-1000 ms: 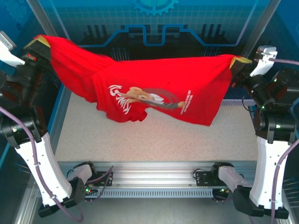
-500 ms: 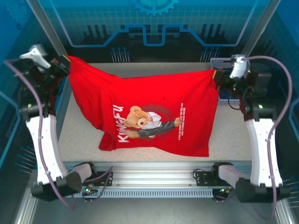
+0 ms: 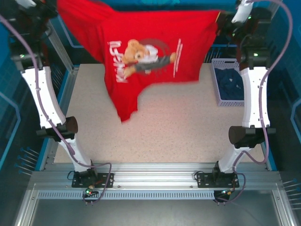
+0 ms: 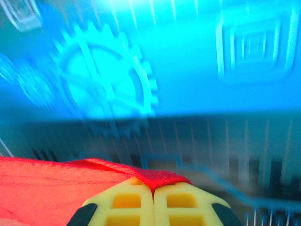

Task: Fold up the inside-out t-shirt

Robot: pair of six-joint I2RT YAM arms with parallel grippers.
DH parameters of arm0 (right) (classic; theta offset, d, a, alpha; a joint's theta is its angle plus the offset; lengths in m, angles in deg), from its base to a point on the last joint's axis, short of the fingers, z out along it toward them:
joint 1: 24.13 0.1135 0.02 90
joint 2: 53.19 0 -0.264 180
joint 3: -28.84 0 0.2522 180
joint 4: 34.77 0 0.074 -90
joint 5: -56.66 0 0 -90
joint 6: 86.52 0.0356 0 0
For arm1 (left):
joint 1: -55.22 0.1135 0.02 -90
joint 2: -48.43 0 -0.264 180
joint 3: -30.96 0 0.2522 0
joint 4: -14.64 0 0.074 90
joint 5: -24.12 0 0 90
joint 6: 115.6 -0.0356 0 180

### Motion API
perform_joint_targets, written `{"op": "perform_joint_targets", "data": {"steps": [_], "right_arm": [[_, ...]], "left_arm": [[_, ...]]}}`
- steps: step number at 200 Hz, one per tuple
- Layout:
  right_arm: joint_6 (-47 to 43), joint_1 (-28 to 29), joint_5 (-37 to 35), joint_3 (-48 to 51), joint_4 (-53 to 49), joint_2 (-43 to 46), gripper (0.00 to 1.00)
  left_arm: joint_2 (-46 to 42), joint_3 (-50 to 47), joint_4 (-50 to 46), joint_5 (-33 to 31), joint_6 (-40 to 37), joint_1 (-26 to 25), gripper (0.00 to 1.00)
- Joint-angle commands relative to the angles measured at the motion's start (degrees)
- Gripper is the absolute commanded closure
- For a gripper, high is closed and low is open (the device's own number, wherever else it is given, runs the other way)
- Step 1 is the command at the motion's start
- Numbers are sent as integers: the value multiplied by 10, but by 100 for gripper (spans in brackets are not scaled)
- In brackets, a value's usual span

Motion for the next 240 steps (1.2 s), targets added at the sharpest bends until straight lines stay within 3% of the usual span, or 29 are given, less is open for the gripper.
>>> {"op": "perform_joint_targets", "data": {"steps": [1, 35, 78, 116, 143, 179, 240], "right_arm": [[-7, 3, -8, -72, -5, 8, 100], [-47, 17, 16, -47, -51, 59, 100], [-88, 30, 6, 150, -38, 237, 100], [-108, 31, -46, 245, -30, 366, 100], [-116, 31, -69, 269, -23, 391, 100], [-122, 31, -79, 269, -16, 351, 100], [-133, 31, -118, 249, 32, 162, 100]], "left_arm": [[-88, -65, 118, -19, 42, 31, 100], [-172, -123, 109, 14, 16, 31, 100], [-304, -228, 116, 17, -39, 31, 100], [-352, -223, 80, -4, -88, 31, 100], [-333, -229, 81, 1, -82, 31, 100], [-274, -249, 101, 11, -67, 25, 100], [-20, -158, 73, -38, -147, -65, 100]]}}
